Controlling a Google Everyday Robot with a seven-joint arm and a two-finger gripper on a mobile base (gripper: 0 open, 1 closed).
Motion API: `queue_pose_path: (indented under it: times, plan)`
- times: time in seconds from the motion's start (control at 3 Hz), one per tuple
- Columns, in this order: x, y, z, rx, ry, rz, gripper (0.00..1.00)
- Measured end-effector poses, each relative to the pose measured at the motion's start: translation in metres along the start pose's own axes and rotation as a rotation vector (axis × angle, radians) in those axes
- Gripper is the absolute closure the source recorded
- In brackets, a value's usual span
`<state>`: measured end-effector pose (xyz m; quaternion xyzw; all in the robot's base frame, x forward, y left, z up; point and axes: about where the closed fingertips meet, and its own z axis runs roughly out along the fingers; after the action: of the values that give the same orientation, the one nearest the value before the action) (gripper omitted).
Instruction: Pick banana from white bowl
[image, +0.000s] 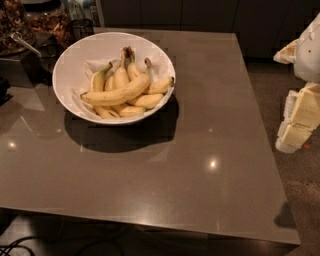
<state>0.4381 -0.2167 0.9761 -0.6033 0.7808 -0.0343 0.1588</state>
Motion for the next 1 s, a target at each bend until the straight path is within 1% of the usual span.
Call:
queue_pose_path:
  times: [0.33, 0.67, 1.0]
  plan:
    - [0.0, 0.0, 0.0, 0.0, 0.0, 0.0, 0.0]
    - [-0.011, -0.002, -0.001, -0.002, -0.011, -0.027, 0.0]
    - [-0.04, -0.009, 0.01, -0.068, -0.005, -0.077, 0.0]
